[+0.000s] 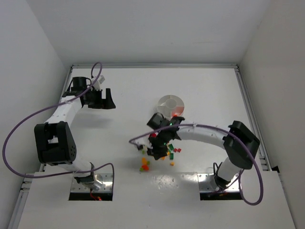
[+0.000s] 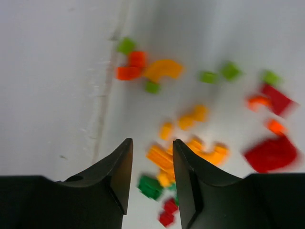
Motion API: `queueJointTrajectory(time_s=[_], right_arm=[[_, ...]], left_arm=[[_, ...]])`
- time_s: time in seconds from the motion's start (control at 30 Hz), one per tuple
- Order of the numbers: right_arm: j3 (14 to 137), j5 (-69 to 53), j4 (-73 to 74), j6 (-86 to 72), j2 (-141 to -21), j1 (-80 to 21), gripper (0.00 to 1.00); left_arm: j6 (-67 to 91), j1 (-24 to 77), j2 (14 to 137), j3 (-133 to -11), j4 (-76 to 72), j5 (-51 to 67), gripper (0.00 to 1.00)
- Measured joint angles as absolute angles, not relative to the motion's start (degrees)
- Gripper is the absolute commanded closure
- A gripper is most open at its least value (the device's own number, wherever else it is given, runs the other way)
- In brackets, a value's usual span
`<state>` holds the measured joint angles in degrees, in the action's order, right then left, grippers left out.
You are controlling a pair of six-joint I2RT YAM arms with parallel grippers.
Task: Sort the legos into containers by color
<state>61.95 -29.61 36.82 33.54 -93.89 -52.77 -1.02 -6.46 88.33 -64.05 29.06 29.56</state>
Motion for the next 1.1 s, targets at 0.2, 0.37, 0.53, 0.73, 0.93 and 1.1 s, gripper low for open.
queueJointTrajectory(time_s=[0.2,0.37,0.53,0.73,0.93,1.1], right_arm=[[50.37,-28.86,31.88,35.20,-93.86,-64.58,0.57],[48.99,-27.92,27.66,35.05,-94.08,-67.83,0.58],[49.01,-27.09,23.27,33.69,-97.10,-68.51,0.61],[50.68,-27.59,23.20,30.76,-99.24,-68.01,0.62],[52.42,-28.27,24.32,28.53,-101.21,-67.51,0.61],[55.44,-28.36,24.47,27.38,-103.63,-67.37,0.60]], left_arm=[[-0.99,-6.46,85.76,-61.56,28.56,29.54,0.01],[-0.99,-6.46,84.49,-60.42,27.92,29.54,0.01],[-1.02,-6.46,82.74,-58.94,27.40,29.50,0.01],[-1.19,-6.46,79.53,-56.77,27.27,29.04,0.01],[-1.50,-6.46,77.91,-56.03,26.89,28.62,0.01],[-1.85,-6.46,77.89,-55.66,26.92,28.38,0.01]])
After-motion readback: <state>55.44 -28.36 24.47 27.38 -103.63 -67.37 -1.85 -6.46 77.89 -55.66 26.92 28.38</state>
